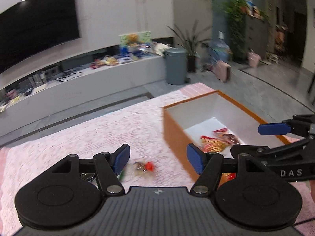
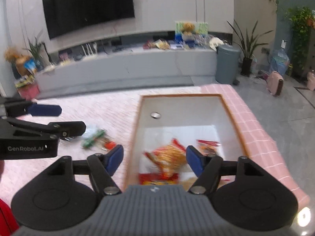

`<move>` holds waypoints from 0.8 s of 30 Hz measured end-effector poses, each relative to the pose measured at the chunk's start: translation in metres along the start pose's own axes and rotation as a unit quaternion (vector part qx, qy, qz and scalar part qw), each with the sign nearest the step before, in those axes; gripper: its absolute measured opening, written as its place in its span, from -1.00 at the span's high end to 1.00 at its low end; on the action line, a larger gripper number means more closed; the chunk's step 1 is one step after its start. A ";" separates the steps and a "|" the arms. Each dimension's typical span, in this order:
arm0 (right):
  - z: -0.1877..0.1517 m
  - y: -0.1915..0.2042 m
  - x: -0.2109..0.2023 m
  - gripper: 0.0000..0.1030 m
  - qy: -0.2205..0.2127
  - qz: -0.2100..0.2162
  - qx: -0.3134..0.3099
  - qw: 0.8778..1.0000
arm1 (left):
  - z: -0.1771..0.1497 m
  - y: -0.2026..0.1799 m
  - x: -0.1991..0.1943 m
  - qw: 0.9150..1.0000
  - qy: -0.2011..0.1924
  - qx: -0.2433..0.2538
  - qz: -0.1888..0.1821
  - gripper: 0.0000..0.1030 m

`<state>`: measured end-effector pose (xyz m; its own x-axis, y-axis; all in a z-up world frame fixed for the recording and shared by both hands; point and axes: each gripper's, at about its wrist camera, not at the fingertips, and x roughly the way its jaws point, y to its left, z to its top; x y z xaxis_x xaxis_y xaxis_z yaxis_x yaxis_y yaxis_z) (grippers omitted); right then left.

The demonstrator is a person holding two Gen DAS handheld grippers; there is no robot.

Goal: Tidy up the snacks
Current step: 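Move both open tools back toward the remaining snacks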

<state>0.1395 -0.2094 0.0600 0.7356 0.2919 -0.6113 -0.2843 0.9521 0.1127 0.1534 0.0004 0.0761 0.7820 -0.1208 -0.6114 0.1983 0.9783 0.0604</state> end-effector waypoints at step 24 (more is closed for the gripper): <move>-0.077 0.128 0.033 -0.48 0.050 0.051 -0.035 0.997 | -0.123 0.100 -0.043 0.986 0.079 -0.140 0.043 -0.54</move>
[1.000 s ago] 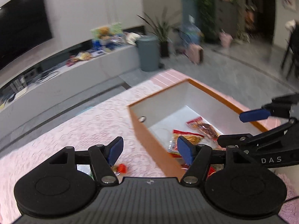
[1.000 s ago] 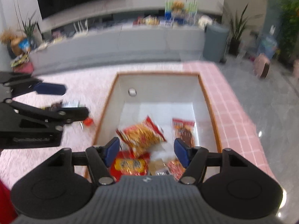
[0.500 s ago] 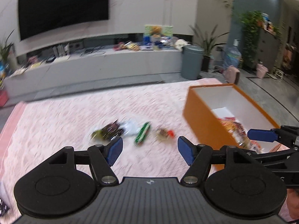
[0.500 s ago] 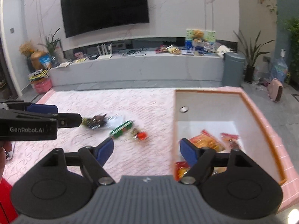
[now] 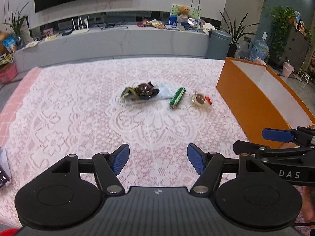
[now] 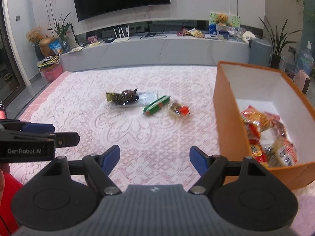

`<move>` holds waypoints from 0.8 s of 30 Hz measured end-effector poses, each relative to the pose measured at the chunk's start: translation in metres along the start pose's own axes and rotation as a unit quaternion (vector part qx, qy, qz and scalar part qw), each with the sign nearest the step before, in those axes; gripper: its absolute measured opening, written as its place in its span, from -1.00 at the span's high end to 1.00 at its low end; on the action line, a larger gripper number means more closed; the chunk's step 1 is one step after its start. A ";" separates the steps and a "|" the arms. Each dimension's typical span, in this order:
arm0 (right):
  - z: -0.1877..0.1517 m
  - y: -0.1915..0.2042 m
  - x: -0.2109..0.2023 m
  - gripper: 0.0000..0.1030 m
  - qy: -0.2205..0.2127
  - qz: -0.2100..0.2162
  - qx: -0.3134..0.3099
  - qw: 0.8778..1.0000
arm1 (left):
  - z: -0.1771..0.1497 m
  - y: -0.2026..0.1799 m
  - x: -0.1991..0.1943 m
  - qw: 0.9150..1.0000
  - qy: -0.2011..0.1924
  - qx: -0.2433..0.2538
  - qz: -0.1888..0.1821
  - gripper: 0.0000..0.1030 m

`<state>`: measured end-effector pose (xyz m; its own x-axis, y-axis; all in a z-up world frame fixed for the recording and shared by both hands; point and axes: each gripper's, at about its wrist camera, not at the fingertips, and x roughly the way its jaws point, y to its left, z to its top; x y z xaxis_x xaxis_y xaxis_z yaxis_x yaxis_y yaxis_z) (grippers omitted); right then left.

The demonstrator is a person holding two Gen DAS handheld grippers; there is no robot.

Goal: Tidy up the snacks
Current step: 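Move both open tools back toward the remaining snacks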

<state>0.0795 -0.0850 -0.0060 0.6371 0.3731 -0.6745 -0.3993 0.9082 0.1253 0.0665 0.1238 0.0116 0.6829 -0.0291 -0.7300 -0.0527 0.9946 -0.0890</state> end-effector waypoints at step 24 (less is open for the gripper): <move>0.024 0.010 0.082 -0.50 0.042 -0.016 -0.046 0.998 | 0.027 0.024 0.066 0.999 0.032 0.014 -0.034 -0.47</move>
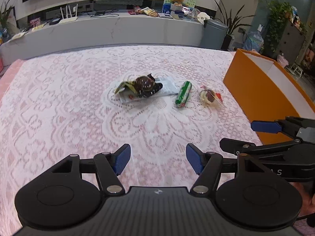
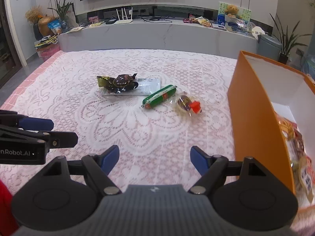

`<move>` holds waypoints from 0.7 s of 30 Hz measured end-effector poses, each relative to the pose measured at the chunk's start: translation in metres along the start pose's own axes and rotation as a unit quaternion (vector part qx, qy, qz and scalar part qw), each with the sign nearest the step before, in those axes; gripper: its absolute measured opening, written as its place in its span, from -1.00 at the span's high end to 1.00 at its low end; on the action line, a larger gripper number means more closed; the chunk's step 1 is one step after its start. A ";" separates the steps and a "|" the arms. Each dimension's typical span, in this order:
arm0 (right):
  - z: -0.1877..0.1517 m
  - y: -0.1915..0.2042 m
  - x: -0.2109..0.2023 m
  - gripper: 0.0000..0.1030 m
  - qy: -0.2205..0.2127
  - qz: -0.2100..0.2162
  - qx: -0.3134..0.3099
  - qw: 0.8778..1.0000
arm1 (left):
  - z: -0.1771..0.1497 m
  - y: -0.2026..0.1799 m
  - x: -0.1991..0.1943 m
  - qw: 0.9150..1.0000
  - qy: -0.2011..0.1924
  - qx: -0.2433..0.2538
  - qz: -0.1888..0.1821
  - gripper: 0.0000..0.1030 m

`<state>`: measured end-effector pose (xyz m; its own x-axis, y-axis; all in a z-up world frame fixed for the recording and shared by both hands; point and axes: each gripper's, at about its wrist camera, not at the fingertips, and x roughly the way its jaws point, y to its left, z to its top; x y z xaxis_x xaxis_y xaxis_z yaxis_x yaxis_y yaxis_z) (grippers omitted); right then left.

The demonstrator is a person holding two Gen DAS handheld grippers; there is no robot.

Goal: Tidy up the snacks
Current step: 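Move both open tools back toward the remaining snacks, then grasp the dark chocolate pack with the left tool while the right tool grasps the clear red-label pack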

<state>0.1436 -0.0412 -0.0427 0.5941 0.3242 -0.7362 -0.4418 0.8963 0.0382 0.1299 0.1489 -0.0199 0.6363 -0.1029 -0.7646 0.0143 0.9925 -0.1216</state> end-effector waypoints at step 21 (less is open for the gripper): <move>0.065 -0.028 0.097 -0.42 0.011 -0.085 -0.047 0.995 | 0.089 -0.007 0.090 0.975 0.000 0.221 0.021 -0.50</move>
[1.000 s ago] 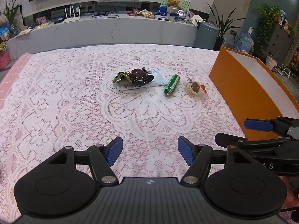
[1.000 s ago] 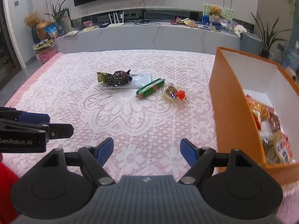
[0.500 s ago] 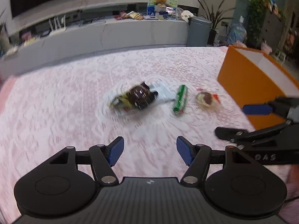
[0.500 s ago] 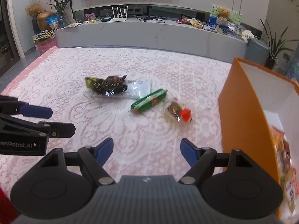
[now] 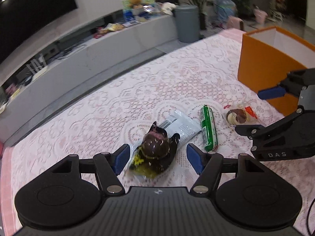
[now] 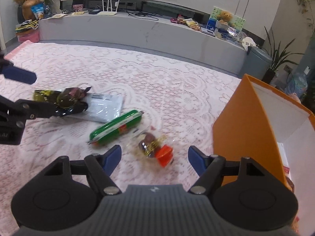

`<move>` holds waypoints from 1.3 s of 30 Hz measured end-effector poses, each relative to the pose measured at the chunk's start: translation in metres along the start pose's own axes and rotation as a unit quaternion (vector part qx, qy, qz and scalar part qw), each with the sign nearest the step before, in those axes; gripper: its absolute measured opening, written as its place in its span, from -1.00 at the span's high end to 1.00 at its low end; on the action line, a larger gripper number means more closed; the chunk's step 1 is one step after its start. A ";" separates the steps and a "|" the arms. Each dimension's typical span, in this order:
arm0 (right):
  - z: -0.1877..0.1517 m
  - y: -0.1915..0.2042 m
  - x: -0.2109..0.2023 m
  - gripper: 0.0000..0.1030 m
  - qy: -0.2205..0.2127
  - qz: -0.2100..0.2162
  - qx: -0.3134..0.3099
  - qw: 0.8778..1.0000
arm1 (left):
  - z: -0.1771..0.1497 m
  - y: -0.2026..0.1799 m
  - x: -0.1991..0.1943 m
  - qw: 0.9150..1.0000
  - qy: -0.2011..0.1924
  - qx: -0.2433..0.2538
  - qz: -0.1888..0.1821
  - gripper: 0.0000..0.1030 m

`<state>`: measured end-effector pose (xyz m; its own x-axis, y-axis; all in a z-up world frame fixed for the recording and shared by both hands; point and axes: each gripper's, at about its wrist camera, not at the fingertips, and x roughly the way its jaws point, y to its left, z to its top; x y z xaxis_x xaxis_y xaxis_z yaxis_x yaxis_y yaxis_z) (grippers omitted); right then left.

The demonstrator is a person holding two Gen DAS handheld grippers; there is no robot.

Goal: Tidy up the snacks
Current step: 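Grasp the dark chocolate pack with the left tool while the right tool grasps the clear red-label pack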

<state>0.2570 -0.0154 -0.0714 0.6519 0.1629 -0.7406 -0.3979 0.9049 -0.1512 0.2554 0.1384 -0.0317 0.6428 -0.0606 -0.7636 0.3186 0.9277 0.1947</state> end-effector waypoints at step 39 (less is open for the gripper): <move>-0.004 0.001 -0.008 0.37 -0.008 0.057 0.013 0.998 | -0.014 0.012 -0.002 0.984 0.002 -0.171 -0.040 0.00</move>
<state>0.2488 -0.0176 -0.0687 0.6131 0.2713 -0.7420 -0.4530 0.8902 -0.0488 0.2479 0.1549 -0.0361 0.6220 -0.1375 -0.7708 0.1142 0.9899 -0.0845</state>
